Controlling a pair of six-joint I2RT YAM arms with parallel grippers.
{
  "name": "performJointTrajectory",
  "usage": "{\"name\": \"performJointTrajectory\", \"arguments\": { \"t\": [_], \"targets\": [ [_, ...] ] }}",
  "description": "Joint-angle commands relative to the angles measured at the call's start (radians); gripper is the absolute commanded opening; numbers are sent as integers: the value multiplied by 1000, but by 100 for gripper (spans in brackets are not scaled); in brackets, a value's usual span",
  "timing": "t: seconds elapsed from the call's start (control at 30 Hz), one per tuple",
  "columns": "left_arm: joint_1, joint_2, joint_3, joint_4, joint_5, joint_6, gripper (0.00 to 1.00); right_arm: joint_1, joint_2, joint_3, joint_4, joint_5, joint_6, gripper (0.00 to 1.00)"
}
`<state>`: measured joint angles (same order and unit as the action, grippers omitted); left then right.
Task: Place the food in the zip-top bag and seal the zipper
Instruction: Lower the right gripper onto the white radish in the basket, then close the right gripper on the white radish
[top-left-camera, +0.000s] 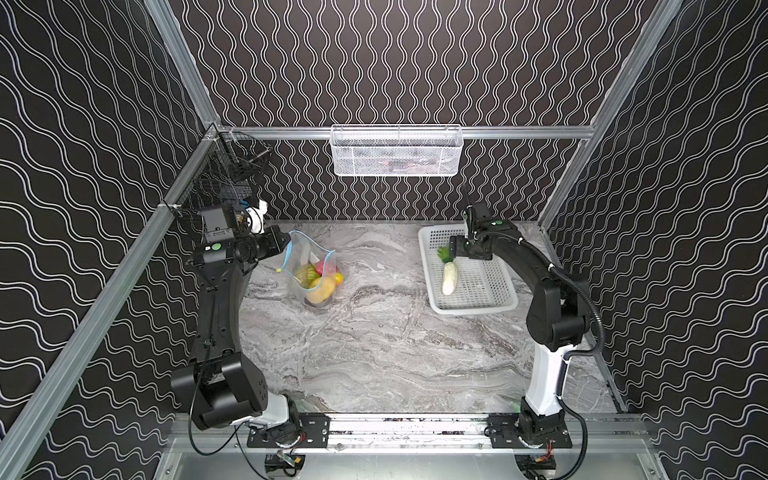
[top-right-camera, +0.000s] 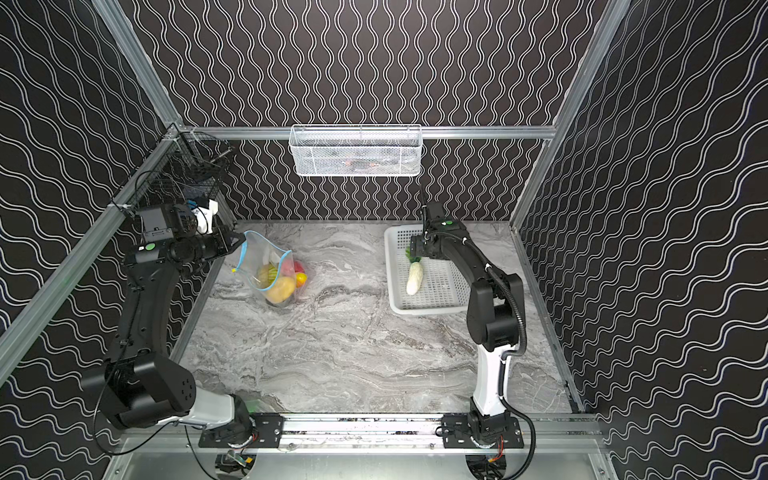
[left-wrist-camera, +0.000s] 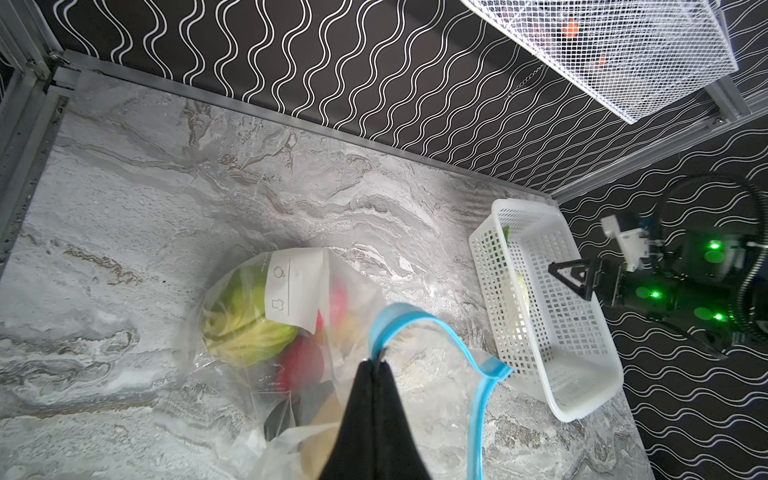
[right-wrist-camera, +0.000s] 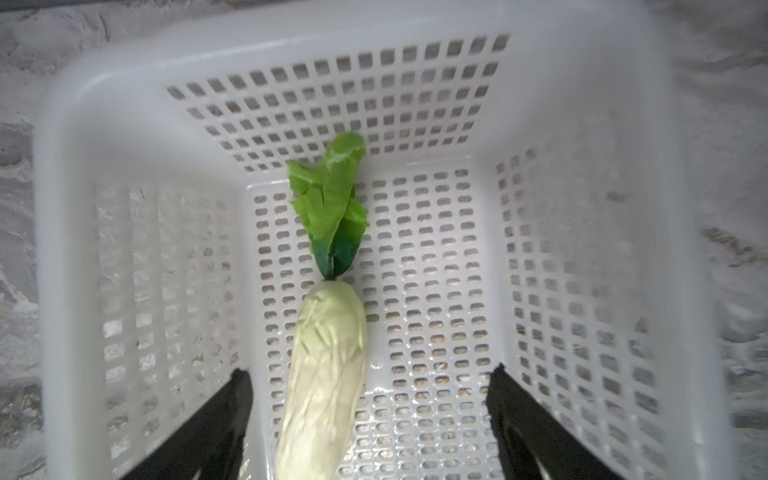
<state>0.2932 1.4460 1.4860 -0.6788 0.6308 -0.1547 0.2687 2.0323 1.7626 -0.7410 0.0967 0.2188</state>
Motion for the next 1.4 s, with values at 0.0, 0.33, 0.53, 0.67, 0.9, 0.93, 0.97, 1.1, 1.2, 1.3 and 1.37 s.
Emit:
{"name": "performJointTrajectory", "arguments": {
  "t": [0.0,0.33,0.53,0.67,0.9,0.93,0.97,1.1,1.2,1.3,1.37],
  "targets": [
    [0,-11,-9,16,14,-3,0,3,11,-45,-30,-114,64,85],
    [0,-31,-21,21,22,0,0,25,35,-138,35,-180,115,76],
    [0,-7,2,0,13,9,0,40,47,-152,33,-158,126,68],
    [0,-11,-4,10,11,6,0,43,62,-150,30,-144,134,61],
    [0,-26,-3,0,1,9,0,43,132,-66,-23,-103,114,45],
    [0,-28,1,-2,8,8,0,43,139,-59,-21,-104,111,43],
    [0,-26,2,-1,14,3,0,43,144,-55,-12,-107,111,42],
    [0,-23,5,-10,4,4,0,43,145,-12,-41,-96,116,25],
    [-1,-13,9,-5,2,-5,0,43,103,-50,19,-93,110,17],
    [-1,-12,11,-5,-9,1,0,43,87,-34,-6,-72,115,9],
    [-1,-14,15,-10,-21,12,0,43,72,-26,-18,-86,111,7]
  ]
}}
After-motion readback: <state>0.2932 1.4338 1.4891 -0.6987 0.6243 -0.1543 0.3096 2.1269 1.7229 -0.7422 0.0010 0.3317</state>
